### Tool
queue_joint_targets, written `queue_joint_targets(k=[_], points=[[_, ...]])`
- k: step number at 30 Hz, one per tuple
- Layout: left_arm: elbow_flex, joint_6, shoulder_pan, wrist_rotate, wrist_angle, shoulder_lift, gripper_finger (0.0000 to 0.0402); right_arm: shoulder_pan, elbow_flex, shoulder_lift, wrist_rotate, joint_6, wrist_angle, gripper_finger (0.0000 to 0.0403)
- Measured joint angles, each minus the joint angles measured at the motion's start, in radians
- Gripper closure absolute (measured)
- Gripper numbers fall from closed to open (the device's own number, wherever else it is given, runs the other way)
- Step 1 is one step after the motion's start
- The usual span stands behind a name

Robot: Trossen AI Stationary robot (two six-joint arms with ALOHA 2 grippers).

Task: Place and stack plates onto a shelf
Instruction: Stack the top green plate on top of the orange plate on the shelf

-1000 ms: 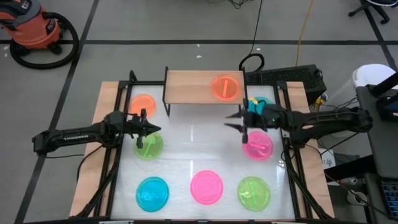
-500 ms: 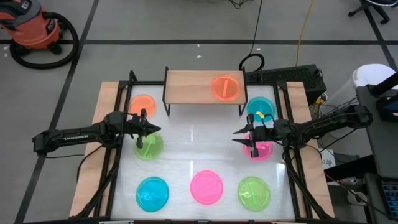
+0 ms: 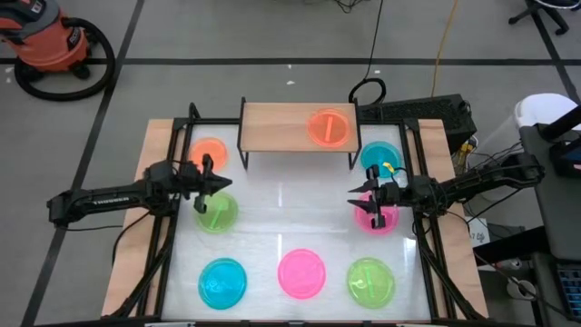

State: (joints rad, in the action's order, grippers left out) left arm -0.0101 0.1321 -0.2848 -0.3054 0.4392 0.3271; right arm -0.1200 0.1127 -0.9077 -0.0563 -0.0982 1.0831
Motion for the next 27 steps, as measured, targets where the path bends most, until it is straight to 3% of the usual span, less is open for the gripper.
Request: queue_joint_targets(k=[8, 14, 18, 20, 27], points=[[0.000, 0.031, 0.000, 0.000, 0.222, 0.000, 0.0394, 0.000, 0.000, 0.000, 0.001, 0.000, -0.003, 0.0289], [-0.013, 0.030, 0.001, 0.000, 0.261, 0.000, 0.0394, 0.000, 0.000, 0.000, 0.001, 0.000, -0.003, 0.0289], [-0.139, -0.046, 0.030, -0.005, 0.046, 0.000, 0.0394, 0.000, 0.000, 0.000, 0.000, -0.007, -0.003, 0.0289], [-0.236, -0.113, 0.071, 0.054, -0.135, 0.020, 0.0394, 0.000, 0.000, 0.000, -0.012, -0.016, -0.003, 0.0289], [-0.521, -0.235, 0.313, 0.520, -0.616, 0.222, 0.0394, 0.001, 0.000, 0.000, -0.027, -0.018, -0.017, 0.0289]])
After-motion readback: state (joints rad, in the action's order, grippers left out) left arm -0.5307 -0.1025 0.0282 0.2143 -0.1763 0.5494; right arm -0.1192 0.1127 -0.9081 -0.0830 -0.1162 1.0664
